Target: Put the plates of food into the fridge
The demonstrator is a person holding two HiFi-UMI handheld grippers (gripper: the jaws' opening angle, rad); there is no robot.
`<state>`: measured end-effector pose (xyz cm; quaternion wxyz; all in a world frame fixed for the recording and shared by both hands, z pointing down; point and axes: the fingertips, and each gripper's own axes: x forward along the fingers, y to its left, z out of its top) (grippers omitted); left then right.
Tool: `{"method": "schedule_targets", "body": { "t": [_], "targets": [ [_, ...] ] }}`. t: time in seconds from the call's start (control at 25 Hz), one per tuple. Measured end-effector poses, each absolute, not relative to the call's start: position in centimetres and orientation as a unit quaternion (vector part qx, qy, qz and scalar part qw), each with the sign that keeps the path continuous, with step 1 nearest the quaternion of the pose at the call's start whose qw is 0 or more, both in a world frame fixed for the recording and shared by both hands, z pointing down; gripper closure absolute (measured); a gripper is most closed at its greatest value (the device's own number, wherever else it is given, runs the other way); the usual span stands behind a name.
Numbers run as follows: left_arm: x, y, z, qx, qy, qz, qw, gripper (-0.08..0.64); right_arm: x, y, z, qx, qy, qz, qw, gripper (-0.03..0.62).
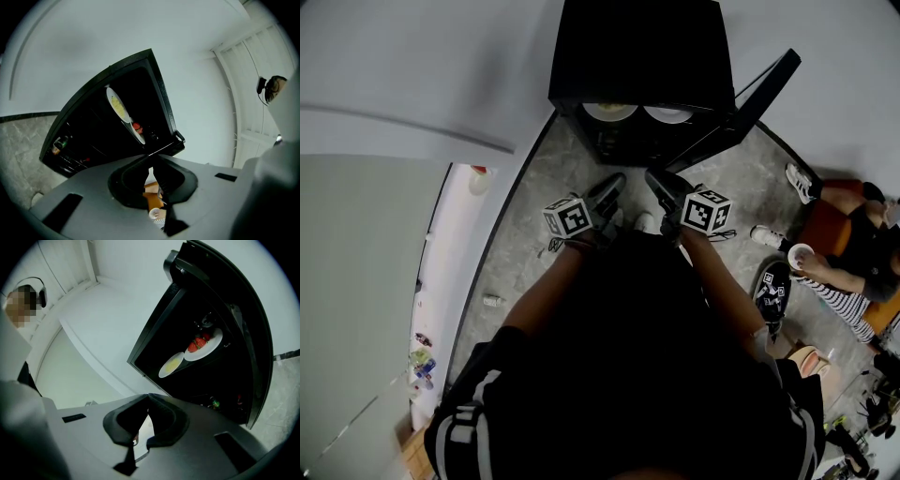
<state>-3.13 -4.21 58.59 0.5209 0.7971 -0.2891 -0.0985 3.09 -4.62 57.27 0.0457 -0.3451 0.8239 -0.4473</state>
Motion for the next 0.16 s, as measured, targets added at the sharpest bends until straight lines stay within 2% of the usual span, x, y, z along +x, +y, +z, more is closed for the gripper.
{"method": "schedule_targets", "body": {
  "t": [0.16],
  "targets": [
    [-2.83,-4.37,58.37,0.818,-0.293,-0.068,0.489,0.515,3.7,-4.88,57.3,-0.354,0.831,-0.428,0.031,0.568]
  ]
}}
